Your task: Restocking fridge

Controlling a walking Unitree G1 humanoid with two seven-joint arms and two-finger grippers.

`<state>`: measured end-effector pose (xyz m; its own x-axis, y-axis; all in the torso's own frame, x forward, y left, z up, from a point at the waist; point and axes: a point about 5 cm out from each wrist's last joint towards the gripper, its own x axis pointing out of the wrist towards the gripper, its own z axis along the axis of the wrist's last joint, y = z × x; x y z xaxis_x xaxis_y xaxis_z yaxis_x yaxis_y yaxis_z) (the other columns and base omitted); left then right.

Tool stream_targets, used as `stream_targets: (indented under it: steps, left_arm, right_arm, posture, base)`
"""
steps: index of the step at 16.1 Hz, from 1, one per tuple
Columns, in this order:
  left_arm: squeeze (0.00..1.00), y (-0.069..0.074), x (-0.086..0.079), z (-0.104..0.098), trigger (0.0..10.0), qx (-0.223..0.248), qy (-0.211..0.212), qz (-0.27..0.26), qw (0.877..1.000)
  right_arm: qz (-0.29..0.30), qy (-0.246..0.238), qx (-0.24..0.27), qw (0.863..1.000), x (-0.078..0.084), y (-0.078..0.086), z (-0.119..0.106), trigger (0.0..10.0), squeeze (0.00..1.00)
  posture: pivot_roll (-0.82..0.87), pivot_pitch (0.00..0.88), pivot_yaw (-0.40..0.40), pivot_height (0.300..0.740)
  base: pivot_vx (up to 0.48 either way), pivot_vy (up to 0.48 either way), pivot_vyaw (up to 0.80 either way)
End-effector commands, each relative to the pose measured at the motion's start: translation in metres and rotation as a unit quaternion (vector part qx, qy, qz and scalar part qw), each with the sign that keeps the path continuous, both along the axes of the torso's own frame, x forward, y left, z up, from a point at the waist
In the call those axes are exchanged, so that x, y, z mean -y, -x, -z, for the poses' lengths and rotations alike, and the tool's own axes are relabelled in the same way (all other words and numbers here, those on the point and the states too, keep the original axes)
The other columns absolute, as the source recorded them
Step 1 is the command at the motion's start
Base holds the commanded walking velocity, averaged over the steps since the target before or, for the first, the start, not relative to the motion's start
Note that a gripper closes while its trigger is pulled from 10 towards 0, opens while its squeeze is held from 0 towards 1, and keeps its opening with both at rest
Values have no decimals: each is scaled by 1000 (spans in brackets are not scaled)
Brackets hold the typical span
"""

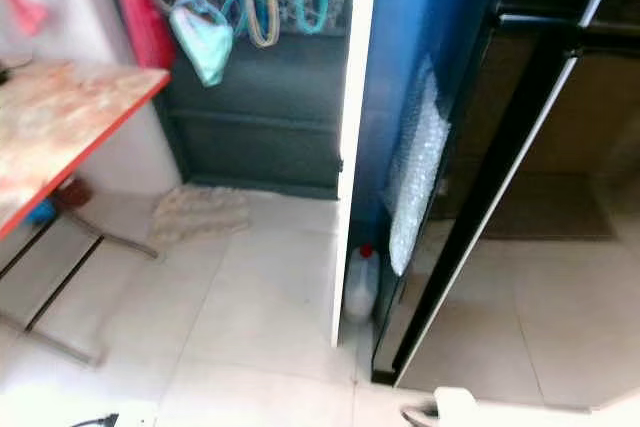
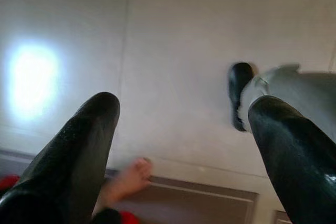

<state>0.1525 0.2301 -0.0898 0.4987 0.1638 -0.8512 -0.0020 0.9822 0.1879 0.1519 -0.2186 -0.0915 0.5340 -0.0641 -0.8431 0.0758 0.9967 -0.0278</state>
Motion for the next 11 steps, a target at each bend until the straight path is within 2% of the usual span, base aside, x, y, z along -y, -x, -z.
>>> stream_targets:
  steps: [1, 2, 3, 4, 5, 8, 10, 11]
  left_arm:
    - [0, 0, 3, 1, 10000, -7, 4, 0, 1000]
    - [0, 0, 1, 0, 10000, 1, 5, -35, 999]
    - [0, -2, 4, 0, 10000, 6, 13, -45, 999]
    - [0, 2, 12, 4, 10000, -3, 16, -26, 1000]
    - [0, 4, 10, 4, 10000, -7, 13, -24, 1000]
    - [0, 3, -7, 0, 10000, 7, 1, -54, 998]
    - [0, 5, -12, -1, 10000, 1, -7, -43, 999]
    - [0, 6, -17, -2, 10000, 0, -14, -37, 999]
  right_arm:
    - [11, 8, -19, 1000, 6, 9, 3, 10000, 0]
    - [43, 4, -23, 999, 3, 10, 4, 10000, 0]
    - [47, 3, -19, 999, 3, 8, 3, 10000, 0]
    - [78, 2, -11, 997, 5, 8, 3, 10000, 0]
    - [89, -10, -8, 996, 2, 9, 4, 10000, 0]
    - [58, -15, -27, 998, -5, 17, 8, 10000, 0]
    - [59, -18, -25, 998, -8, 17, 9, 10000, 0]
    - [52, -19, -24, 998, -11, 17, 9, 10000, 0]
  posture:
    - [-22, 0, -58, 740]
    - [15, 0, -79, 740]
    - [30, 0, -64, 740]
    - [12, 0, -44, 740]
    - [9, 0, -42, 740]
    - [69, 0, -26, 740]
    - [59, 0, 2, 740]
    - [52, 0, 27, 740]
  base:
    - [0, 341, 0]
    - [0, 337, 0]
    - [0, 337, 0]
    - [0, 341, 0]
    - [0, 341, 0]
    - [0, 339, 0]
    - [0, 330, 0]
    - [0, 0, 0]
